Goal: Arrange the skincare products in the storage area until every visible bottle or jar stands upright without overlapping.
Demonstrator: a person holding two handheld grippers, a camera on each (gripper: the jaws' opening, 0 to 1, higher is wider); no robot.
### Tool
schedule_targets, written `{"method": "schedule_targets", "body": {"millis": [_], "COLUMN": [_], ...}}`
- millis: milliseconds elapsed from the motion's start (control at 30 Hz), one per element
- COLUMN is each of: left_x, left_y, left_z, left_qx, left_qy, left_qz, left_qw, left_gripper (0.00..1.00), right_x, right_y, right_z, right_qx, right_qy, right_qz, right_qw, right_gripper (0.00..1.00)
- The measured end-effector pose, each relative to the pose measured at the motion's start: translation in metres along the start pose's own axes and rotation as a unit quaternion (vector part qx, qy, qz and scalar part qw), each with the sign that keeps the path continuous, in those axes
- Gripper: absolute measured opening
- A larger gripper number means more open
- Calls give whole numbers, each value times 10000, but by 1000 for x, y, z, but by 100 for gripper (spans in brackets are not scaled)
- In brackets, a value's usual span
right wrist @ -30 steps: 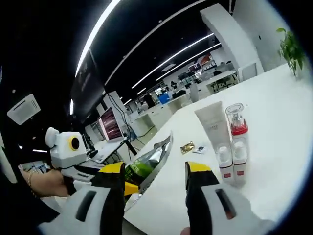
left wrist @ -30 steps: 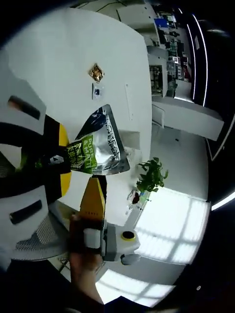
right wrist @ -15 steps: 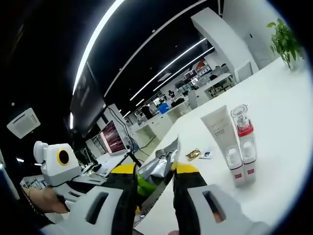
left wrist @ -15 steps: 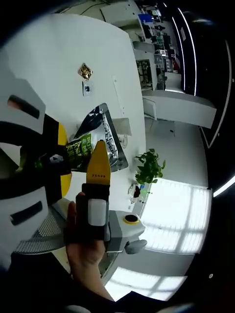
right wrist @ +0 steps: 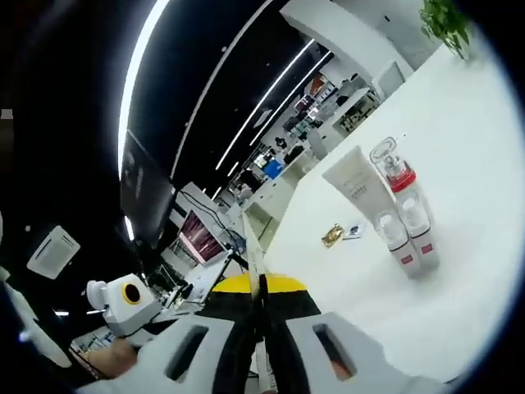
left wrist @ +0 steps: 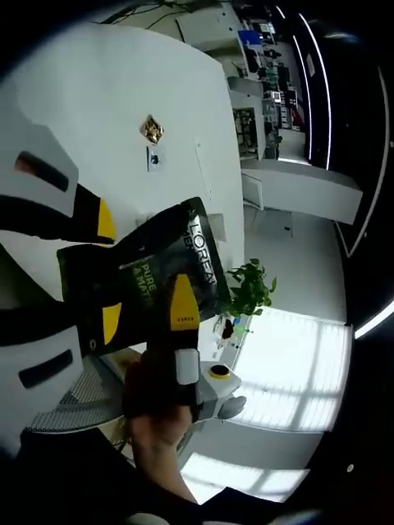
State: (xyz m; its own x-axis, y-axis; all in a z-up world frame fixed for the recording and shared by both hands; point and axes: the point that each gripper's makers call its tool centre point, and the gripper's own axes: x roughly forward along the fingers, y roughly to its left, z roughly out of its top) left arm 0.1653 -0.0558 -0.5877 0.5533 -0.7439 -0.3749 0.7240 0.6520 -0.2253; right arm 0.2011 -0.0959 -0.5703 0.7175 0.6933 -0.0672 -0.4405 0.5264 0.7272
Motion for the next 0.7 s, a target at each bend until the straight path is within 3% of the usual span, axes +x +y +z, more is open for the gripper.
{"method": "schedule_targets", "body": {"millis": [233,367,433,533,567,600,700], "left_x": [-7,-9,-11,-19,-20,-23,-31], "left_y": [4,-6,-12,-24,-25,-27,-33], "left_z": [8,9,12,18,19,23,29], "left_qx": [-232,-594,-864,-1368,-1430,-1611,-1776], "left_qy": [-202,-267,-370,-457,-473,-593,-722], "left_qz": [-289,-827,-1202,-1836,-1918,-2084,-2378], "left_qw": [9991,9944,9883,9724,9698,9629,9522], "left_gripper": [36,45,48,51,51,50,36], "right_x": [-2,-4,-6,-9,-9,-10,-9], "right_y": [25,46,57,70,74,76,73], "right_z": [5,13,18,26,29,30,32], "right_qx": [135,322,508,1075,1251,1351,1451], "right_qy": [48,-10,-98,-201,-235,-239,-234], "right_qz": [591,1146,1428,1829,1945,2011,2044], "right_qw": [9982,9929,9884,9770,9726,9699,9678], "right_gripper": [2,2,2,2,1,1,1]}}
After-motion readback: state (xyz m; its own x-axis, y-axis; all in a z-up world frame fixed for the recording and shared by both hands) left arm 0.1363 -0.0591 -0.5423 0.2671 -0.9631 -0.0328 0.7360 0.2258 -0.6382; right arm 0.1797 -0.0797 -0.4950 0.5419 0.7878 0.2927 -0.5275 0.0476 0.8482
